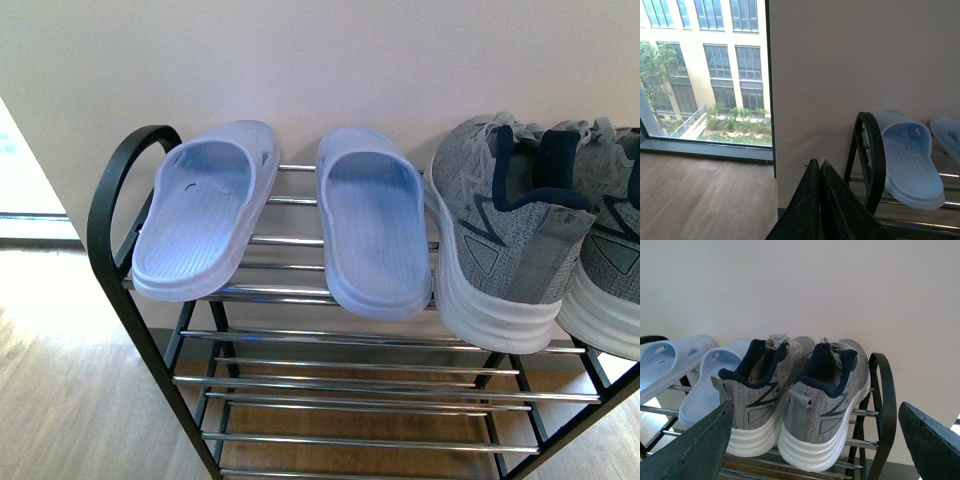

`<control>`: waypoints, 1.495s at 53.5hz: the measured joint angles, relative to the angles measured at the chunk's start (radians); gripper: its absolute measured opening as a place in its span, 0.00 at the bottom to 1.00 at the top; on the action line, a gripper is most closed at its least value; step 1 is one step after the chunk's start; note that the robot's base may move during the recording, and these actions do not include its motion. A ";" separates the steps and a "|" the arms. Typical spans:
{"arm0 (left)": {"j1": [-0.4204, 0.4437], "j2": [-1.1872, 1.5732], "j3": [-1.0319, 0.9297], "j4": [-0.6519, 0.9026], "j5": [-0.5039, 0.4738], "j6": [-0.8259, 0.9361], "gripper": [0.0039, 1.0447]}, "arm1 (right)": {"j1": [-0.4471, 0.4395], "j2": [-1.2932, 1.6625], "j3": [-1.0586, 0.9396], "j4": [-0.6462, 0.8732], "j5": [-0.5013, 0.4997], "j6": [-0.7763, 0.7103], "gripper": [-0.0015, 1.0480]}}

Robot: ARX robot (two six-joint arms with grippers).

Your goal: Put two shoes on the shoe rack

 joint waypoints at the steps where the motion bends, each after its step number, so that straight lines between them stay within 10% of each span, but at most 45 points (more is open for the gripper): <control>1: 0.000 0.000 0.000 0.000 0.000 0.000 0.01 | 0.000 0.000 0.000 0.000 0.000 0.000 0.91; 11: 0.000 0.000 0.000 0.000 0.000 0.000 0.03 | 0.000 0.000 0.000 0.000 0.000 0.000 0.91; 36: 0.000 0.000 0.000 0.000 0.000 0.001 0.93 | 0.000 0.000 0.000 0.000 0.000 0.000 0.91; 80: 0.000 0.000 0.000 0.000 0.002 0.002 0.91 | 0.000 0.000 0.000 0.000 0.000 0.000 0.91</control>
